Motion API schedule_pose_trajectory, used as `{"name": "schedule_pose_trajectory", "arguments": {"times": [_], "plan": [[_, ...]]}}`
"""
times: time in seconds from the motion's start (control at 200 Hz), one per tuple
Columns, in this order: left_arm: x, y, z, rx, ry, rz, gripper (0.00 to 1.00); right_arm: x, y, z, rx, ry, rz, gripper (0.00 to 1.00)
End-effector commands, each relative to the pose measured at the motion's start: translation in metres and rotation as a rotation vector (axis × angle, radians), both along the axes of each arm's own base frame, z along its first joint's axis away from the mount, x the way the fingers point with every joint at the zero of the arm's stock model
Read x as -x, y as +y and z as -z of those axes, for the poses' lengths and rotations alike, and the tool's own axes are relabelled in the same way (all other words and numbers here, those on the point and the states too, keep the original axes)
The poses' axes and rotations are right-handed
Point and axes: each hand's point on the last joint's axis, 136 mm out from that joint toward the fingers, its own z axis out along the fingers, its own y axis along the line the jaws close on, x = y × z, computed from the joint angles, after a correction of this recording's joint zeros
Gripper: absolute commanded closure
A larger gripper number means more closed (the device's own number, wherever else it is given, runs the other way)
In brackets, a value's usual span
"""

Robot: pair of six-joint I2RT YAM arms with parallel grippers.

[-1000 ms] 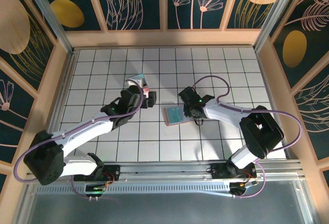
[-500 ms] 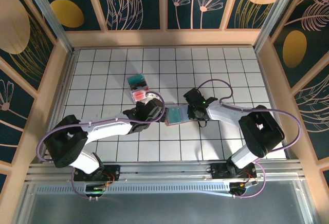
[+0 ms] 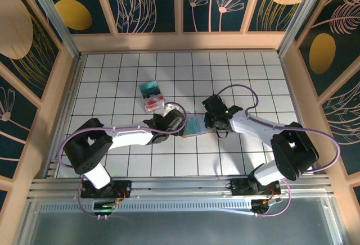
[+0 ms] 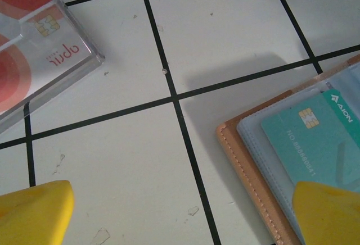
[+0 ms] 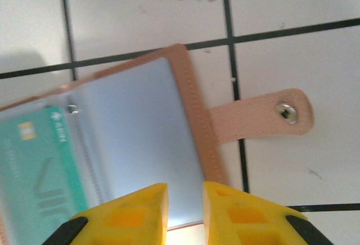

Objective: Take the credit cards out of the card holder

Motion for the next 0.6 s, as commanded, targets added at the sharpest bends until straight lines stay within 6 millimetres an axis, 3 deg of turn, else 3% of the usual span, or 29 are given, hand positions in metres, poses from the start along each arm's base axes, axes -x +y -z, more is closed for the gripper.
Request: {"name": "schedule_pose_trajectory", "arguments": {"times": [0.0, 0.255, 0.395, 0.42, 0.596], "plan": [[-0.003, 0.000, 0.001, 0.013, -0.001, -0.055, 0.01, -0.003, 0.020, -0.020, -0.093, -0.017, -0.022, 0.77], [0.000, 0.009, 0.013, 0.001, 0.027, -0.095, 0.01, -0.010, 0.059, -0.019, -0.232, 0.004, -0.110, 0.77], [-0.001, 0.008, 0.013, 0.012, 0.023, -0.100, 0.01, -0.014, 0.071, -0.011, -0.249, 0.027, -0.136, 0.77], [0.000, 0.010, 0.023, -0.010, 0.040, -0.102, 0.01, -0.014, 0.072, -0.009, -0.252, 0.031, -0.142, 0.77], [0.002, 0.012, 0.035, -0.010, 0.070, -0.123, 0.01, -0.015, 0.078, 0.003, -0.251, 0.058, -0.158, 0.77]]}}
